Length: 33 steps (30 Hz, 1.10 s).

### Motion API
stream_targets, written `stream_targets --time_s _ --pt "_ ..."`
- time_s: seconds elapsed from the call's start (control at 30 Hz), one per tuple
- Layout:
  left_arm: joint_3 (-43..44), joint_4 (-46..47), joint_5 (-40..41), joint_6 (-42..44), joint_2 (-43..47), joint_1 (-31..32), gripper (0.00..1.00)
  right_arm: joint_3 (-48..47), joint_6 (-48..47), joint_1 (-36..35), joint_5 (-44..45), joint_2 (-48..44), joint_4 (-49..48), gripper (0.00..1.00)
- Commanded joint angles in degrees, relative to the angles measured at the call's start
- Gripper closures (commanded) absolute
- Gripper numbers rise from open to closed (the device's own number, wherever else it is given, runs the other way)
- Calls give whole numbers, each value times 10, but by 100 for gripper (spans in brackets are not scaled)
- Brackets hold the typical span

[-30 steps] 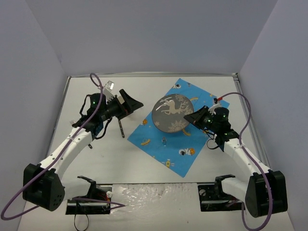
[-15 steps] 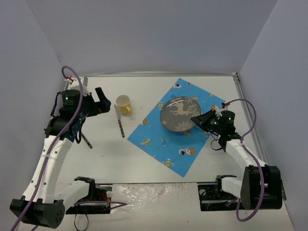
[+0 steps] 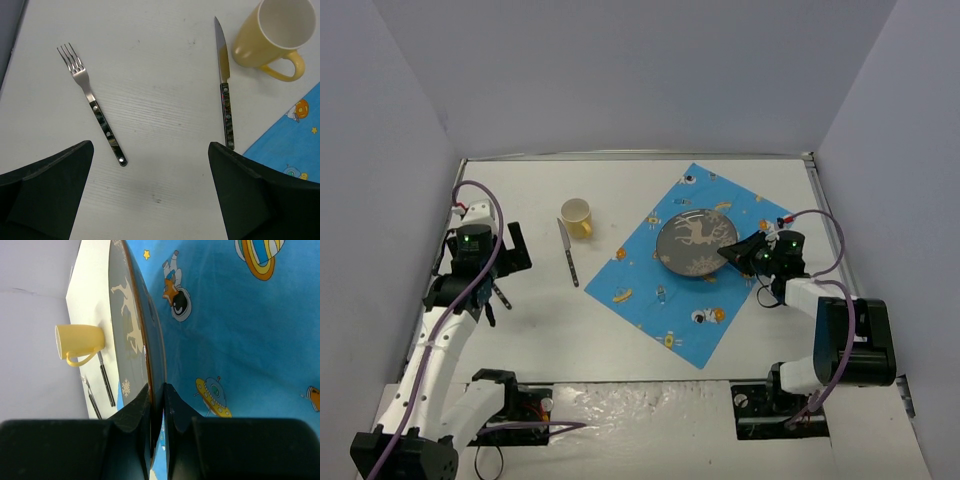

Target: Set the dinner table for one person

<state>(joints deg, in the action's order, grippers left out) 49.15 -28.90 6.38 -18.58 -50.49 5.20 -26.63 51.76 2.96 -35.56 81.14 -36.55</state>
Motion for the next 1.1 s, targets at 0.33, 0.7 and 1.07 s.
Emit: stream_targets --time_s 0.33,0.7,1.07 --pt "13 46 26 12 10 -4 3 -45 -3 0 -65 63 -172 100" --pt "11 46 21 13 12 -4 3 -43 -28 3 -63 105 -182 100" --pt "10 46 18 13 8 -4 3 -73 -140 12 -25 107 -31 67"
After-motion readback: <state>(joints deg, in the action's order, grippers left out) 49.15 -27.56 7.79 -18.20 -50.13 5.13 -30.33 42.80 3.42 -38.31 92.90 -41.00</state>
